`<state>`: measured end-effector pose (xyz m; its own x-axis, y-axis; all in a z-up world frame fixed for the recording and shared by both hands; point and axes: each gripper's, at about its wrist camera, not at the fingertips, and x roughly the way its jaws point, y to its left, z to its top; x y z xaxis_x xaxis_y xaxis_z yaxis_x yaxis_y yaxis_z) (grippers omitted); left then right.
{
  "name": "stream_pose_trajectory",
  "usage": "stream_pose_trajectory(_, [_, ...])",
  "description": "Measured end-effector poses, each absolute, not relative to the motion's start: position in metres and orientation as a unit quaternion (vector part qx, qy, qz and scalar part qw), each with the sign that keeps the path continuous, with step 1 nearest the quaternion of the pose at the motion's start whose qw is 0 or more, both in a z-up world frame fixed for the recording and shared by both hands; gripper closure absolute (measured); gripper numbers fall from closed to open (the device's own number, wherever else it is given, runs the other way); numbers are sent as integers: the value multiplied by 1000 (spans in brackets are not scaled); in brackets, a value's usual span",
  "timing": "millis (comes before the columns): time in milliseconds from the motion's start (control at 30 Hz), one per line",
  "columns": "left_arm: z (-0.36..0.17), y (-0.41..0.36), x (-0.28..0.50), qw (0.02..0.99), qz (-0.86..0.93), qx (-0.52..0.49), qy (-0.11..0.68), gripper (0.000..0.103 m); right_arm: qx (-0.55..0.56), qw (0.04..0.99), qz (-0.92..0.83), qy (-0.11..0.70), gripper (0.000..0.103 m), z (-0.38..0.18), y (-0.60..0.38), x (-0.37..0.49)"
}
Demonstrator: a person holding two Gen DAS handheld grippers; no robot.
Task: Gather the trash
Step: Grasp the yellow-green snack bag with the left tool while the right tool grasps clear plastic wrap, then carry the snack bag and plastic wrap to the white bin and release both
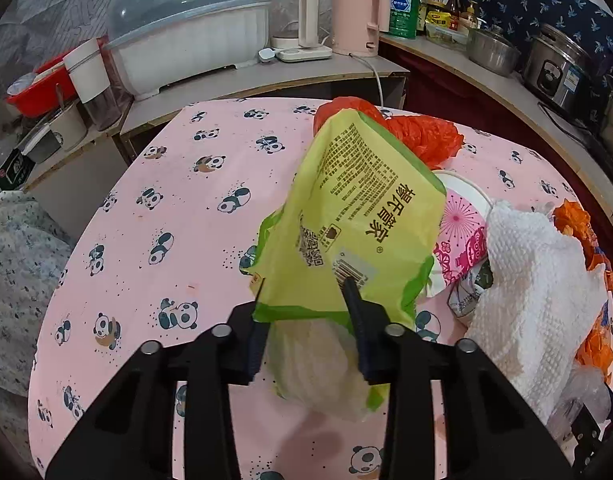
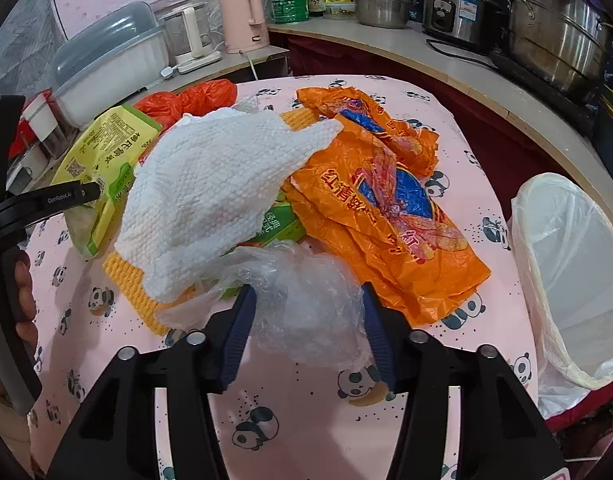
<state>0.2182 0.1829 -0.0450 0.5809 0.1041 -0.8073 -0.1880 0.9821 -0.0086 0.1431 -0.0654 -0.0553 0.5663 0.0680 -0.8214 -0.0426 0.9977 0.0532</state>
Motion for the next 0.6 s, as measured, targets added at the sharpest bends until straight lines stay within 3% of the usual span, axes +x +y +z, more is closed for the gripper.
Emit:
stream_pose_trajectory(100, [-41, 182, 211, 889, 80, -53, 448, 83, 11, 887, 38, 460, 71, -52, -62, 140])
stream_pose_trajectory(233, [-31, 178, 197, 893, 76, -54, 440, 89, 8, 893, 44, 448, 76, -42, -59, 135])
stream_pose_trajectory(600, [5, 159, 162, 907, 58, -55, 414, 91, 23, 917, 30, 397, 78, -2, -76, 113])
